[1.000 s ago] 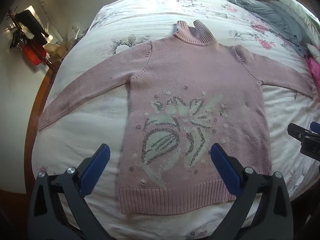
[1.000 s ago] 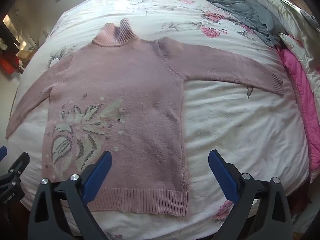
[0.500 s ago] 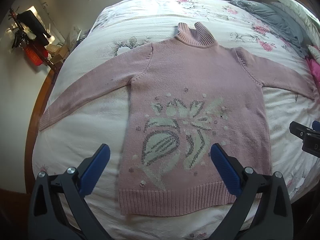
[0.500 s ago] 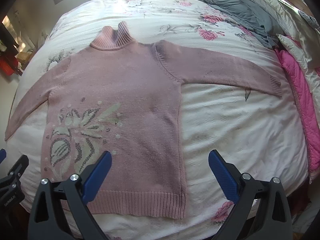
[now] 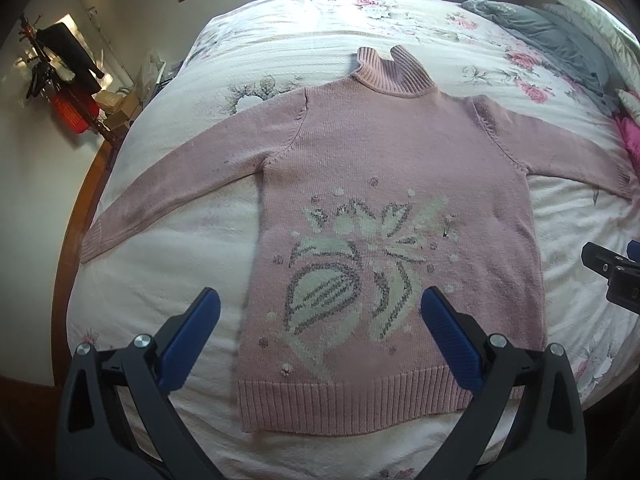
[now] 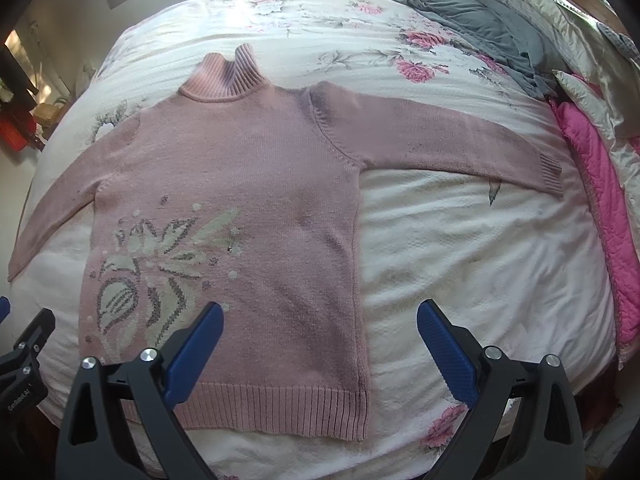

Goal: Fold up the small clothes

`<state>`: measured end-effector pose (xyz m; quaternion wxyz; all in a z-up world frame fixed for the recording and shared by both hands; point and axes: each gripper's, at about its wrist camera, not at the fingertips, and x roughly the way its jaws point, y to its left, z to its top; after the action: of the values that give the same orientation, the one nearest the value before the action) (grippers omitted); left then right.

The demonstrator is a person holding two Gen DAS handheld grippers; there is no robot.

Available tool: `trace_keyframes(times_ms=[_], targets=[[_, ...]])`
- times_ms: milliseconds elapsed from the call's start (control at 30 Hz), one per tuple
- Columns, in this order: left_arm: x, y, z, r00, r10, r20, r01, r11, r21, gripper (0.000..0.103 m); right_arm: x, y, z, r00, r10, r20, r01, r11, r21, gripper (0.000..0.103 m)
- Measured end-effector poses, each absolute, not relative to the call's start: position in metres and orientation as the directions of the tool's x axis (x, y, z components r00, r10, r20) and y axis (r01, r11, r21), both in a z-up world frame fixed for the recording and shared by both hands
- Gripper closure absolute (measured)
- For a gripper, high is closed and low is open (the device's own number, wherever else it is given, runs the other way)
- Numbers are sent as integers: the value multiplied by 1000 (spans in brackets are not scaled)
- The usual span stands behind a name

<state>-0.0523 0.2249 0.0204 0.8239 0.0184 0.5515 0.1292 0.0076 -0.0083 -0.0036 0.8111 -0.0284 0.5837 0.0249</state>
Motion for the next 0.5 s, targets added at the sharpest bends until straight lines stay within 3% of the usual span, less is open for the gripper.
trace_keyframes(times_ms=[500], targets=[[-52,226,20,361,242,-901,-203,963,177,4,10,-10,-4,316,16,-949,-73,997,-8,5]])
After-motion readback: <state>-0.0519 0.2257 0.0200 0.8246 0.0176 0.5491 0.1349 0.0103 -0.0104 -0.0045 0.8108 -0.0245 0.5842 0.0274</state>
